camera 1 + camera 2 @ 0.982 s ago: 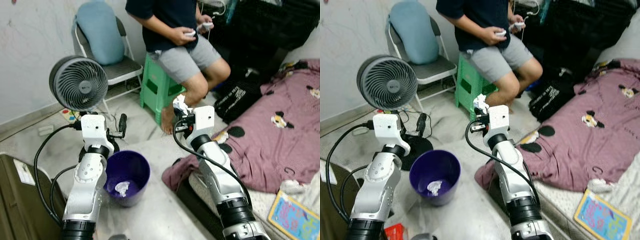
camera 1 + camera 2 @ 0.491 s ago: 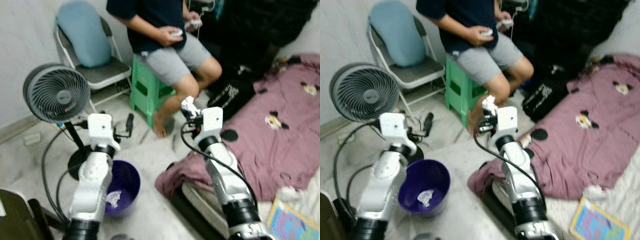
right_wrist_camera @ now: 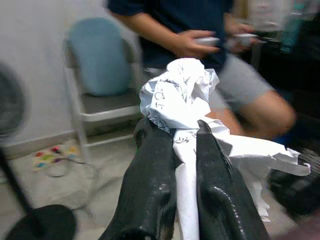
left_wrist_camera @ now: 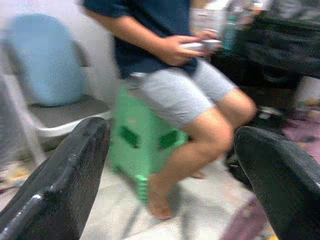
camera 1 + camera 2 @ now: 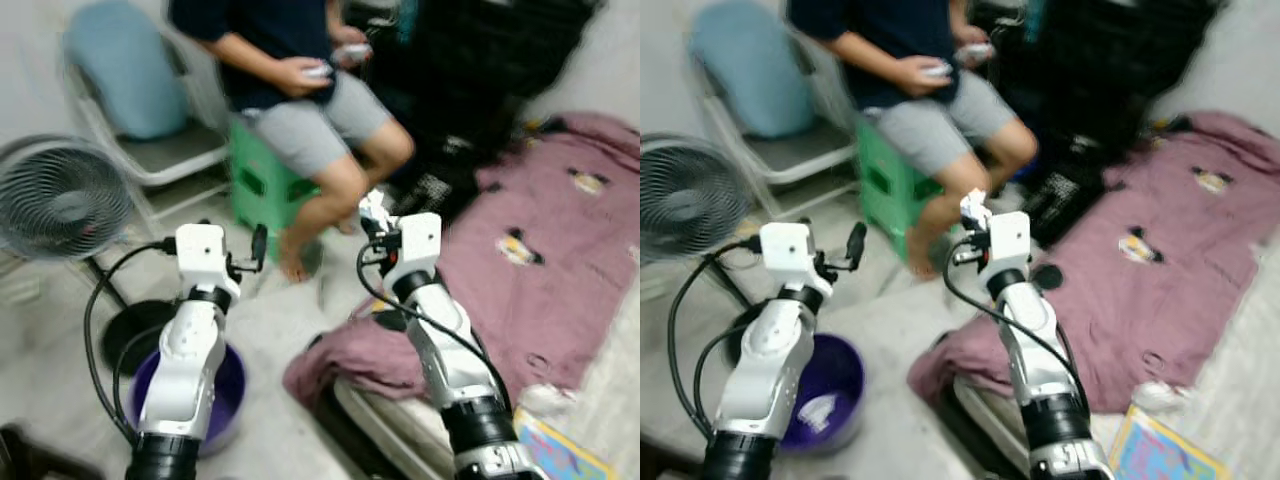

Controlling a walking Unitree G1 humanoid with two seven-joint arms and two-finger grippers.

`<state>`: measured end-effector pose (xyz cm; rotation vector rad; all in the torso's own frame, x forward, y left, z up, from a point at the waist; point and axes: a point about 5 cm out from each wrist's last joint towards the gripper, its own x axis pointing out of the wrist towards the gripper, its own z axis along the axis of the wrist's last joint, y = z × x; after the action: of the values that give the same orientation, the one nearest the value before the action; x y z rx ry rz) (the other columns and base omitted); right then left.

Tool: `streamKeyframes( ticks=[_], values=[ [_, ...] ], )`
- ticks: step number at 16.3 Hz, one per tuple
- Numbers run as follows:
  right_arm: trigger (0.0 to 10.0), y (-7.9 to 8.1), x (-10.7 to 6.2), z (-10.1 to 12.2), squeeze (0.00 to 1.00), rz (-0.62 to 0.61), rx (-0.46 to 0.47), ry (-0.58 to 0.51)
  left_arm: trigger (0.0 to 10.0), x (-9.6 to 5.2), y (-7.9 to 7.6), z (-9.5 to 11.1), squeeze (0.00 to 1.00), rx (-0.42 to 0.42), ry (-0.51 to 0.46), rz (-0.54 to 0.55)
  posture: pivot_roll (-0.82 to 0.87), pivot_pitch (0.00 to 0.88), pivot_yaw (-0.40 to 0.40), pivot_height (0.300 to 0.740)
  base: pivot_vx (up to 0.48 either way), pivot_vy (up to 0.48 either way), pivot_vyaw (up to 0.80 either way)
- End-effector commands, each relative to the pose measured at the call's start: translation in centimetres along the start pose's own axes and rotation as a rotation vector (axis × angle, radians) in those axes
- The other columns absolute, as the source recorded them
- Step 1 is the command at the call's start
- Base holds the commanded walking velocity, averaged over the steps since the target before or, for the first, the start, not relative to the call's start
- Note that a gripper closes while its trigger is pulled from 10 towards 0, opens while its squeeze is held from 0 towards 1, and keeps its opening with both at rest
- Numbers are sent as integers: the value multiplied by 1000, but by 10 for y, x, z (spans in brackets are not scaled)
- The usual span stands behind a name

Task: Clean up the room

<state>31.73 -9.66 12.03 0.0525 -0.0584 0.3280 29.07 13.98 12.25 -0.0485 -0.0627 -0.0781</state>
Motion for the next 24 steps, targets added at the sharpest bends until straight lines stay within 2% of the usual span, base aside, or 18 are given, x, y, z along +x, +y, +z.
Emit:
streamKeyframes(
  ticks=[1,19,24],
  values=[
    [10000,7,4,5,0,25,-6,-18,10000,-1,8,0,0,2,1,24,80,0,-22,740,0,0,800],
    [10000,7,9,6,0,22,-5,-23,10000,4,6,2,0,18,-6,20,81,0,-23,740,0,0,799],
    [10000,6,10,5,0,11,-4,-15,10000,3,2,4,0,3,-27,-17,80,0,-24,740,0,0,0]
  ],
)
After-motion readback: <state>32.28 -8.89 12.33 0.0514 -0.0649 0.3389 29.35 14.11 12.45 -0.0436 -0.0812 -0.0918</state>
